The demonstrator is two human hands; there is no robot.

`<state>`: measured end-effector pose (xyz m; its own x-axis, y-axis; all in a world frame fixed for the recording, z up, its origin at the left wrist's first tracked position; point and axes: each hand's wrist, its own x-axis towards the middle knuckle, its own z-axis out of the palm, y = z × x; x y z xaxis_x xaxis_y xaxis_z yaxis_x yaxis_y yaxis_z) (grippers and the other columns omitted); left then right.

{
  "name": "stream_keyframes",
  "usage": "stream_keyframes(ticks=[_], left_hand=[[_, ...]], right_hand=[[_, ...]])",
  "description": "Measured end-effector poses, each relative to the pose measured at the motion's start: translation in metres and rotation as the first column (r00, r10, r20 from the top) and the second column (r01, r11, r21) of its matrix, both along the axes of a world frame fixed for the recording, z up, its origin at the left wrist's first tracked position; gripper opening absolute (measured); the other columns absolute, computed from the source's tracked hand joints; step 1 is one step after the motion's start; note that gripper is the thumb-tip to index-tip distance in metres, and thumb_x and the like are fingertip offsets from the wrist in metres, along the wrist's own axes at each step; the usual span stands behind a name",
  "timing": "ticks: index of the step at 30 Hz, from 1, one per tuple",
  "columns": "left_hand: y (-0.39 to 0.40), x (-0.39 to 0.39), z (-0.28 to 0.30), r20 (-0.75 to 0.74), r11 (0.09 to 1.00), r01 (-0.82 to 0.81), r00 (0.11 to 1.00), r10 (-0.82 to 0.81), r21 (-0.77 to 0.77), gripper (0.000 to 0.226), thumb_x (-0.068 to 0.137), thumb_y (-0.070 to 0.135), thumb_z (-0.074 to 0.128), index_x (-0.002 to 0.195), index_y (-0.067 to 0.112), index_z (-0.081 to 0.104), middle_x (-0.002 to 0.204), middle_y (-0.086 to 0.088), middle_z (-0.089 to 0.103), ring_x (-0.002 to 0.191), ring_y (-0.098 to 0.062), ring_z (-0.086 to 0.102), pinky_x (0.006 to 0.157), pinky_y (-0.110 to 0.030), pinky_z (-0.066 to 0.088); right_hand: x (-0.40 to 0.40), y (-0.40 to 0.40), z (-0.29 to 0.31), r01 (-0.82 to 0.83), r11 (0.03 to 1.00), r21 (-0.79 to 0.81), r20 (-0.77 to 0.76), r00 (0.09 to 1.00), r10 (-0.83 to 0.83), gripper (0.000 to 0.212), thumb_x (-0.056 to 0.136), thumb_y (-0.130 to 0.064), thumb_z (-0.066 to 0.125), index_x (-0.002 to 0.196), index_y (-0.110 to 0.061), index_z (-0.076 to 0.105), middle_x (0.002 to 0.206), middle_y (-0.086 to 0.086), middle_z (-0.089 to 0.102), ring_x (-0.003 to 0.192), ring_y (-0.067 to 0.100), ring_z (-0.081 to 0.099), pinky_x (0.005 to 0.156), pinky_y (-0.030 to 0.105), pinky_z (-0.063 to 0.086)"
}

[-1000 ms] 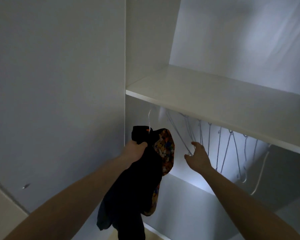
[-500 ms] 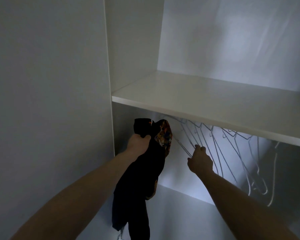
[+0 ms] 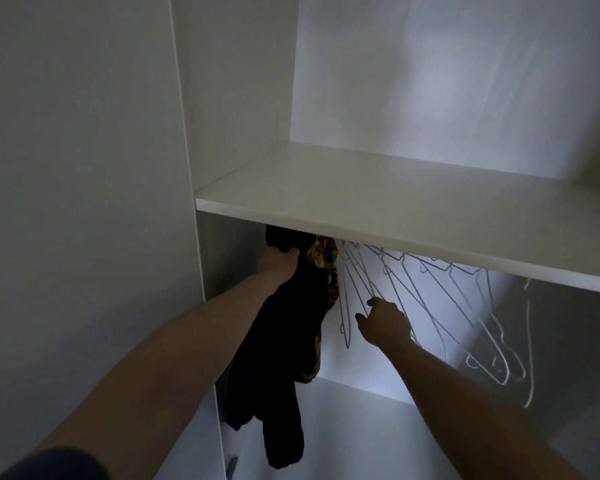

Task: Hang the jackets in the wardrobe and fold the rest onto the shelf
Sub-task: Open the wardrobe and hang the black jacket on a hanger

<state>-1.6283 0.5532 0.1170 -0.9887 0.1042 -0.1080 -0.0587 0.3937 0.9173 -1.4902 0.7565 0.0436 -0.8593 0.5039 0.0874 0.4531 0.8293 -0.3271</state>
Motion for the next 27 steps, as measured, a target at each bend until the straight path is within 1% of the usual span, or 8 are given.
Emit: stream_keyframes(ticks=[3, 8, 11, 15, 17, 20, 22, 27], left_hand=[[0.005, -0.01, 0.001, 0.031, 0.999, 0.01, 0.999, -0.009, -0.033, 0.035, 0.101, 0.038, 0.054, 0.082, 0.008, 0.054, 0.075, -0.007, 0.052, 0.065, -0.022, 0.053, 0.056, -0.03, 0.037], [0.013, -0.019, -0.008, 0.065, 0.993, 0.046, 0.997, -0.039, -0.105, 0.046, 0.101, 0.041, 0.052, 0.122, 0.001, 0.061, 0.109, -0.015, 0.064, 0.093, -0.03, 0.064, 0.068, -0.03, 0.049], [0.016, -0.021, -0.016, 0.078, 0.985, 0.067, 0.995, -0.055, -0.16, 0.045, 0.102, 0.04, 0.052, 0.12, 0.001, 0.062, 0.09, -0.008, 0.06, 0.072, -0.021, 0.058, 0.052, -0.028, 0.041], [0.016, -0.027, -0.027, 0.086, 0.972, 0.089, 0.994, -0.072, -0.217, 0.046, 0.103, 0.041, 0.051, 0.12, -0.001, 0.063, 0.082, -0.006, 0.057, 0.066, -0.019, 0.055, 0.052, -0.028, 0.041], [0.014, -0.03, -0.028, 0.084, 0.965, 0.109, 0.992, -0.091, -0.24, 0.051, 0.103, 0.043, 0.05, 0.127, -0.001, 0.059, 0.093, -0.01, 0.062, 0.076, -0.023, 0.06, 0.061, -0.03, 0.049], [0.01, -0.032, -0.03, 0.094, 0.96, 0.131, 0.989, -0.111, -0.248, 0.061, 0.102, 0.05, 0.051, 0.135, 0.0, 0.056, 0.125, -0.018, 0.064, 0.108, -0.034, 0.064, 0.094, -0.04, 0.056], [0.007, -0.033, -0.032, 0.078, 0.953, 0.155, 0.987, -0.139, -0.259, 0.065, 0.1, 0.057, 0.051, 0.134, 0.003, 0.058, 0.127, -0.016, 0.065, 0.11, -0.033, 0.065, 0.097, -0.04, 0.055], [-0.003, -0.027, -0.026, 0.075, 0.929, 0.212, 0.977, -0.198, -0.304, 0.067, 0.101, 0.061, 0.047, 0.139, 0.007, 0.057, 0.132, -0.015, 0.065, 0.114, -0.034, 0.065, 0.096, -0.038, 0.054]], right_hand=[[-0.004, -0.006, -0.002, 0.016, 0.999, -0.046, -0.016, 1.0, -0.016, 0.051, 0.099, -0.05, 0.059, 0.134, -0.012, 0.061, 0.125, 0.009, 0.069, 0.114, 0.029, 0.067, 0.083, 0.033, 0.049], [-0.013, -0.021, -0.003, -0.001, 0.991, -0.132, -0.044, 0.999, -0.005, 0.052, 0.099, -0.052, 0.058, 0.126, -0.009, 0.065, 0.114, 0.011, 0.072, 0.103, 0.029, 0.07, 0.077, 0.031, 0.049], [-0.021, -0.033, -0.006, -0.014, 0.984, -0.178, 0.006, 1.0, 0.015, 0.041, 0.098, -0.047, 0.061, 0.113, -0.01, 0.067, 0.098, 0.007, 0.073, 0.087, 0.024, 0.072, 0.074, 0.03, 0.057], [-0.029, -0.042, -0.012, -0.003, 0.964, -0.267, 0.047, 0.999, 0.016, 0.015, 0.095, -0.022, 0.067, 0.1, -0.007, 0.07, 0.091, 0.008, 0.075, 0.084, 0.024, 0.076, 0.072, 0.035, 0.063], [-0.028, -0.046, -0.013, -0.002, 0.931, -0.366, -0.006, 1.0, 0.0, 0.013, 0.098, -0.018, 0.063, 0.094, -0.007, 0.07, 0.079, 0.009, 0.075, 0.07, 0.021, 0.076, 0.069, 0.039, 0.066], [-0.021, -0.055, -0.01, -0.01, 0.914, -0.406, -0.111, 0.993, -0.039, 0.029, 0.105, -0.024, 0.052, 0.091, -0.006, 0.07, 0.069, 0.009, 0.073, 0.058, 0.02, 0.073, 0.062, 0.039, 0.065], [-0.016, -0.062, -0.008, -0.022, 0.916, -0.4, -0.167, 0.985, -0.049, 0.032, 0.106, -0.023, 0.05, 0.092, -0.005, 0.072, 0.067, 0.009, 0.072, 0.057, 0.021, 0.072, 0.061, 0.038, 0.064], [-0.002, -0.082, 0.006, -0.062, 0.896, -0.439, -0.249, 0.967, -0.054, 0.032, 0.108, -0.026, 0.048, 0.095, -0.011, 0.074, 0.063, -0.001, 0.068, 0.052, 0.012, 0.068, 0.047, 0.016, 0.049]])
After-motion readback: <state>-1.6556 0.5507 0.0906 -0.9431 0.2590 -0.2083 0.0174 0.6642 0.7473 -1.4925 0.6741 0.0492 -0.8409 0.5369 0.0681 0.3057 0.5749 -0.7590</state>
